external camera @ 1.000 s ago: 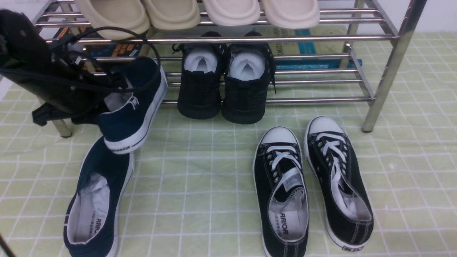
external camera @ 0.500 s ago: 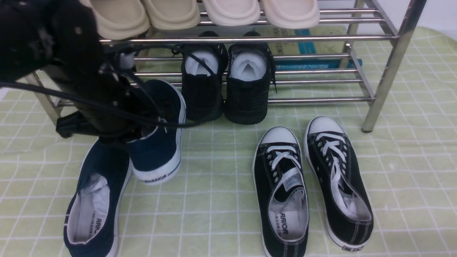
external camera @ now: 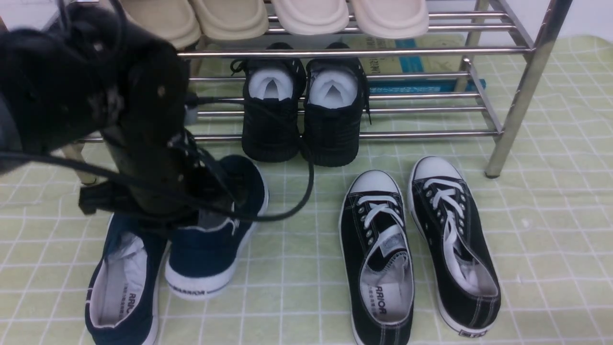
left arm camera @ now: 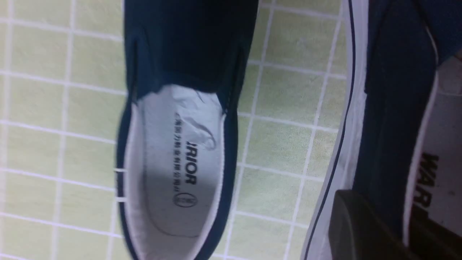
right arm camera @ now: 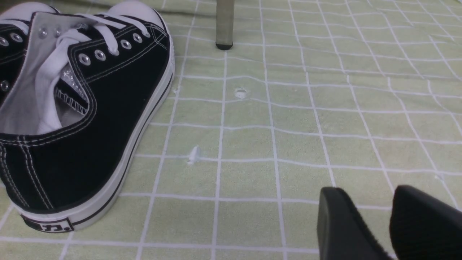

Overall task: Take the shoes off the shelf with your hand from the green coffee tablecloth.
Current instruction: 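Set the held shoe down on the floor in front of the rack with the left gripper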

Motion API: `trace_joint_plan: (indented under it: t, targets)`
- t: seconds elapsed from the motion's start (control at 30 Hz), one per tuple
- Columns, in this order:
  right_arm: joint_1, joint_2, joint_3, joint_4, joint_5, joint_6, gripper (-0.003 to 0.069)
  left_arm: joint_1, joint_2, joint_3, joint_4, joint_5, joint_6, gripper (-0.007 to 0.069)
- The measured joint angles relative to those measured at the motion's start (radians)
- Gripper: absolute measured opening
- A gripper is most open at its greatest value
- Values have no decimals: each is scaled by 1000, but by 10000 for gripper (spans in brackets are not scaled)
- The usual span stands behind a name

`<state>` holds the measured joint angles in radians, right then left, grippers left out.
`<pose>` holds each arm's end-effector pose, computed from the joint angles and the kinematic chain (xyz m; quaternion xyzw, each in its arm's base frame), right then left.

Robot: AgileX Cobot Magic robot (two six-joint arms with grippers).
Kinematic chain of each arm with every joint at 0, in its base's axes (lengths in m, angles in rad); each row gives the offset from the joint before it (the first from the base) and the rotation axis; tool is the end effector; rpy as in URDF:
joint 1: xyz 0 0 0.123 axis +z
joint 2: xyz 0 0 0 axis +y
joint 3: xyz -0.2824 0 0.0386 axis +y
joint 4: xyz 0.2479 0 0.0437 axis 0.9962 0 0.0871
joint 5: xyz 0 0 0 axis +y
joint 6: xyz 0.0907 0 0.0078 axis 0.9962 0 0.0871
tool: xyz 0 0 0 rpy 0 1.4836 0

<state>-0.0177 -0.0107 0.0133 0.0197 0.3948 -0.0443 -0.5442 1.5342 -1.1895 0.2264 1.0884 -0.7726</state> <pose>0.0519 -0.0002 0.1737 -0.0056 0.8078 -0.0099 0.5893 0.2635 -0.1383 0.2772 -0.0719 0.9855 0.0151 0.1526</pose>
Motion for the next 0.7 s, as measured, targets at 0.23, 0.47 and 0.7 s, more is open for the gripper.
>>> trace_joint_plan:
  t: [0.23,0.47,0.7]
  targets:
    - [0,0,0,0,0,0,237,-1,0,127,66,-165,-170,29]
    - [0,0,0,0,0,0,237,-1,0,177,78,-228,-193,31]
    - [0,0,0,0,0,0,237,-3,0,177,79,-245,-172,88]
